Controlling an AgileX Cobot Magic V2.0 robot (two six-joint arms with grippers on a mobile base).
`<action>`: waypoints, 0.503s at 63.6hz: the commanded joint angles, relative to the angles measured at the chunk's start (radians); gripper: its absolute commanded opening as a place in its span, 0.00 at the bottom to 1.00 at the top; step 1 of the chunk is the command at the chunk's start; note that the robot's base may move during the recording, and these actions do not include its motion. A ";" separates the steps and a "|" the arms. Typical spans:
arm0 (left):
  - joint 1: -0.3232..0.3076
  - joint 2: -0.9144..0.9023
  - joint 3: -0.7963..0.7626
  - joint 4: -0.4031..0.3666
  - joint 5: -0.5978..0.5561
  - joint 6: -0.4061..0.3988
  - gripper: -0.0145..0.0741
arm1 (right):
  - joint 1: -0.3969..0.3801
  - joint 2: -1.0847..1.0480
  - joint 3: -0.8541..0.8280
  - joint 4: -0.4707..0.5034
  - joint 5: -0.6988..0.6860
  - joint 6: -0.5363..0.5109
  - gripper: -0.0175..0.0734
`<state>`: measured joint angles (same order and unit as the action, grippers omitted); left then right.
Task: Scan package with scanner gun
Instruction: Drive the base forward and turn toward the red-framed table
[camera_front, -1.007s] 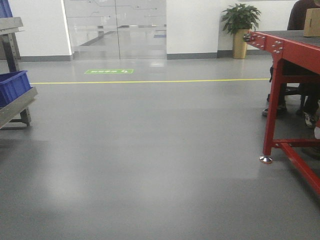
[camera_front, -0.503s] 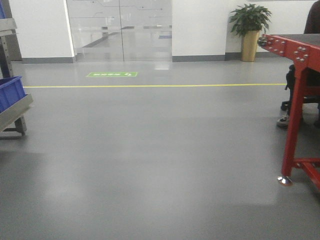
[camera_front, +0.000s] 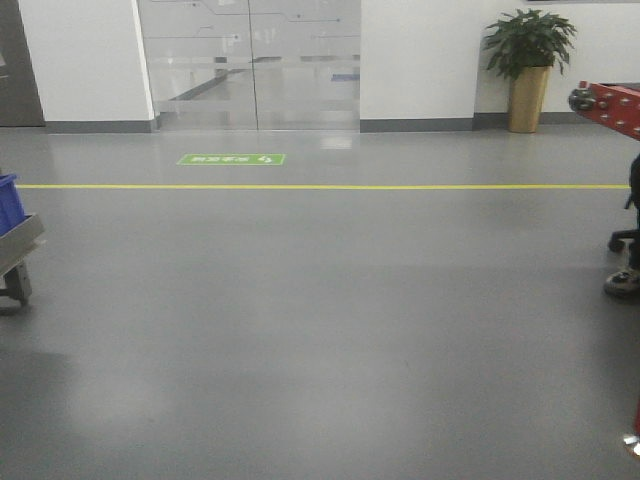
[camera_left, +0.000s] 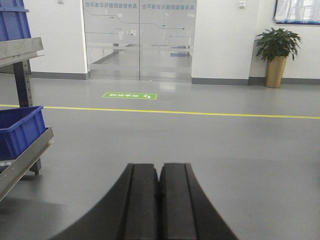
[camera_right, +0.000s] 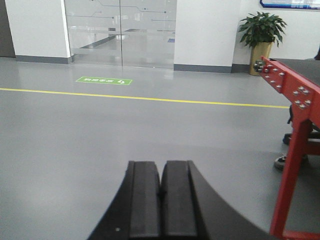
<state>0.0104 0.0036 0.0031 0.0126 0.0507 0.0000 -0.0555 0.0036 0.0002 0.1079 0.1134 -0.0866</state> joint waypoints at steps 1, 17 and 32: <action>0.002 -0.004 -0.003 -0.004 -0.016 -0.011 0.04 | -0.002 -0.004 0.000 -0.008 -0.016 0.002 0.02; 0.002 -0.004 -0.003 -0.004 -0.016 -0.011 0.04 | -0.002 -0.004 0.000 -0.008 -0.016 0.002 0.02; 0.002 -0.004 -0.003 -0.004 -0.016 -0.011 0.04 | -0.002 -0.004 0.000 -0.008 -0.016 0.002 0.02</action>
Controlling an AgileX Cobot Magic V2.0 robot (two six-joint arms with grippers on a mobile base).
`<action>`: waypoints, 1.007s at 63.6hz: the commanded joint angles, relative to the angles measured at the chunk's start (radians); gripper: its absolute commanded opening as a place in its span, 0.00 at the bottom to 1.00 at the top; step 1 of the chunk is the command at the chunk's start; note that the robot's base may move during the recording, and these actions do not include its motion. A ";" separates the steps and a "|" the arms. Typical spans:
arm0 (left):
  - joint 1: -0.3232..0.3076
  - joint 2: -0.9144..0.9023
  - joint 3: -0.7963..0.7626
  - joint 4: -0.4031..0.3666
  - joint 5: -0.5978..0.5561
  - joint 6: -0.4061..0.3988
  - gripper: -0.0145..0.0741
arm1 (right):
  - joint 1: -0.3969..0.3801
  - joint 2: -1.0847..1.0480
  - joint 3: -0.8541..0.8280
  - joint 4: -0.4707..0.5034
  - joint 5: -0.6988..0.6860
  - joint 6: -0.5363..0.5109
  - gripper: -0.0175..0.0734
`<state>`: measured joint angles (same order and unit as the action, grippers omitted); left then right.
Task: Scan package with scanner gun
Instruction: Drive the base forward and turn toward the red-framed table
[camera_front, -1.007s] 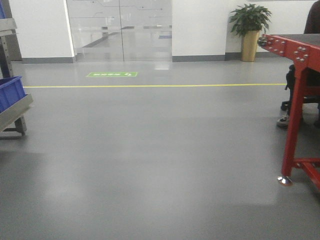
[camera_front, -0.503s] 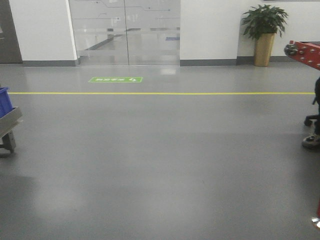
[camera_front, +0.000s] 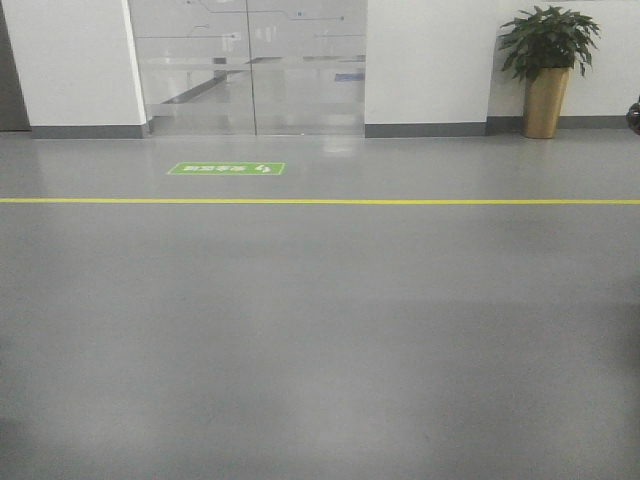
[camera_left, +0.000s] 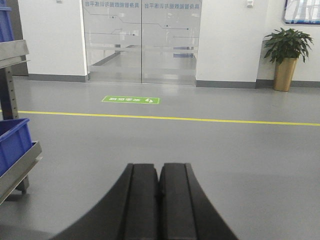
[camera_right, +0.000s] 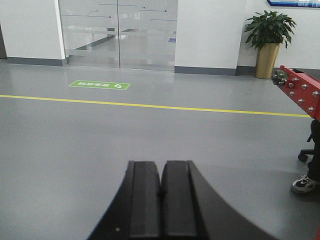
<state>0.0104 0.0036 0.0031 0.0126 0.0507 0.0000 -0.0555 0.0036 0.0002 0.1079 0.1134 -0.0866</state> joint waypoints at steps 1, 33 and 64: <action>0.002 -0.004 -0.003 -0.004 -0.016 -0.011 0.04 | -0.002 -0.004 0.000 -0.008 -0.016 0.002 0.02; 0.002 -0.004 -0.003 -0.004 -0.016 -0.011 0.04 | -0.002 -0.004 0.000 -0.008 -0.016 0.002 0.02; 0.002 -0.004 -0.003 -0.004 -0.016 -0.011 0.04 | -0.002 -0.004 0.000 -0.008 -0.017 0.002 0.02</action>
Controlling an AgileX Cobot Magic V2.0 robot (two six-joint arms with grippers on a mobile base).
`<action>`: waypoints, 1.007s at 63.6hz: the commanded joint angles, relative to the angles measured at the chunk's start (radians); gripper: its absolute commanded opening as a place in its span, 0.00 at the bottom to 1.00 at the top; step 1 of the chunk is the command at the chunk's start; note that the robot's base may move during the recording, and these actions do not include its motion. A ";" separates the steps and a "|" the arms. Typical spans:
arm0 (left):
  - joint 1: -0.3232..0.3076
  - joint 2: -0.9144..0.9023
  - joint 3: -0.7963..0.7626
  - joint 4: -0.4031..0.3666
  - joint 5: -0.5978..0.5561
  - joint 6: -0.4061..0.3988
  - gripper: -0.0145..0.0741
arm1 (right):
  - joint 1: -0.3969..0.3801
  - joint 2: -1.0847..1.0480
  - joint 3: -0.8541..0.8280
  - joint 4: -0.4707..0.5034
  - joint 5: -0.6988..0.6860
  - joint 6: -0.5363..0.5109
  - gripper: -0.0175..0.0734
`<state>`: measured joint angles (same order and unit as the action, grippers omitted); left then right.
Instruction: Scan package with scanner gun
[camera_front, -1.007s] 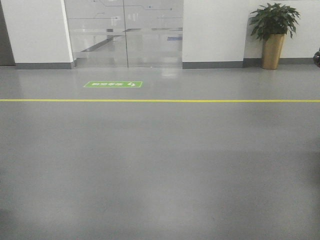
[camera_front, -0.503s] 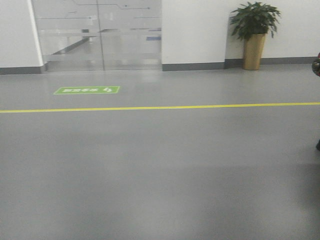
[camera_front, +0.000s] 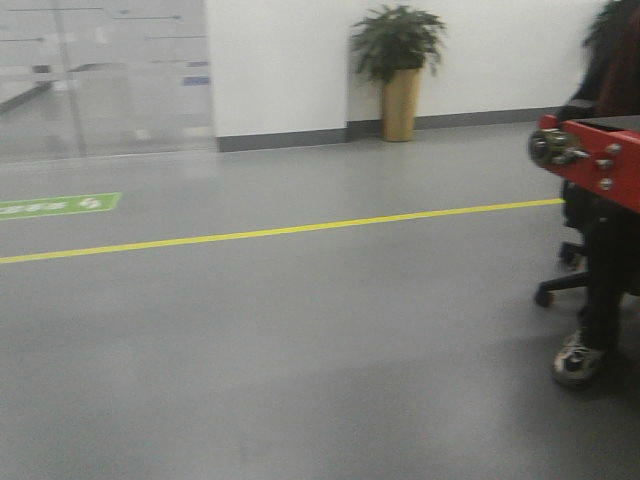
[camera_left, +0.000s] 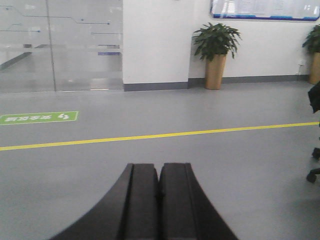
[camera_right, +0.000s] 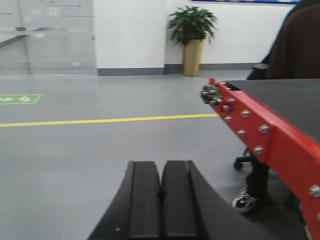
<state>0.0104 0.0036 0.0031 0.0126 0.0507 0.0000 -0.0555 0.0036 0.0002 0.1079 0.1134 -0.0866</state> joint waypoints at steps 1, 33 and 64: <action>0.002 -0.004 -0.003 -0.004 -0.016 -0.011 0.04 | -0.002 -0.004 0.000 -0.008 -0.017 0.002 0.02; 0.002 -0.004 -0.003 -0.004 -0.016 -0.011 0.04 | -0.002 -0.004 0.000 -0.008 -0.017 0.002 0.02; 0.002 -0.004 -0.003 -0.004 -0.016 -0.011 0.04 | -0.002 -0.004 0.000 -0.008 -0.017 0.002 0.02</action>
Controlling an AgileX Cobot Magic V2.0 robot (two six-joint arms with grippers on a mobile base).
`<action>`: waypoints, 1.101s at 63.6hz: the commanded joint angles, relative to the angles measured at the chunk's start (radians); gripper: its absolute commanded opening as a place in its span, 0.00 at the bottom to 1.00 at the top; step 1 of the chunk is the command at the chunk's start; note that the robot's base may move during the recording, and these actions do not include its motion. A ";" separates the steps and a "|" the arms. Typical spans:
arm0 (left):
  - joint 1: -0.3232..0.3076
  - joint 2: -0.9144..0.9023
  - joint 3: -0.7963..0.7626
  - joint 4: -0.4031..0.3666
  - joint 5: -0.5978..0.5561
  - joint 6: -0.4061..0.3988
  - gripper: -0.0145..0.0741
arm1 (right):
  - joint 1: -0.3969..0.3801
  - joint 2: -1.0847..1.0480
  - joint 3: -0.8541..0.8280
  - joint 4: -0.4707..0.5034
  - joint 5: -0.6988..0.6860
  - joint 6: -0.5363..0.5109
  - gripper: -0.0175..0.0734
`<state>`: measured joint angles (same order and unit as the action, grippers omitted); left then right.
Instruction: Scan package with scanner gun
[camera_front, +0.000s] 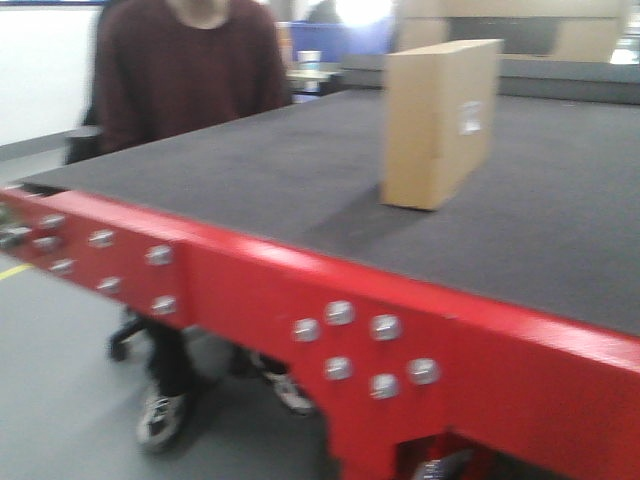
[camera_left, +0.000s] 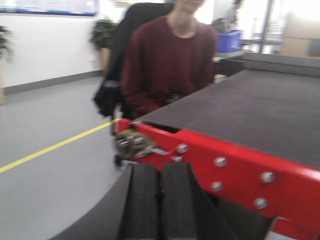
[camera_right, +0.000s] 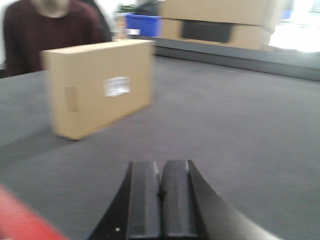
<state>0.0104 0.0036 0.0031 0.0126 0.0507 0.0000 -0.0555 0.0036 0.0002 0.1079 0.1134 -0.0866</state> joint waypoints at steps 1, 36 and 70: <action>0.002 -0.004 -0.003 -0.004 -0.016 -0.011 0.04 | -0.002 -0.004 0.000 -0.008 -0.017 0.002 0.02; 0.007 -0.004 -0.003 -0.004 -0.016 -0.011 0.04 | -0.002 -0.004 0.000 -0.008 -0.017 0.002 0.02; 0.007 -0.004 -0.003 -0.004 -0.016 -0.011 0.04 | -0.002 -0.004 0.000 -0.008 -0.017 0.002 0.02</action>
<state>0.0126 0.0036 0.0031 0.0126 0.0507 0.0000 -0.0555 0.0036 0.0002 0.1079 0.1134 -0.0866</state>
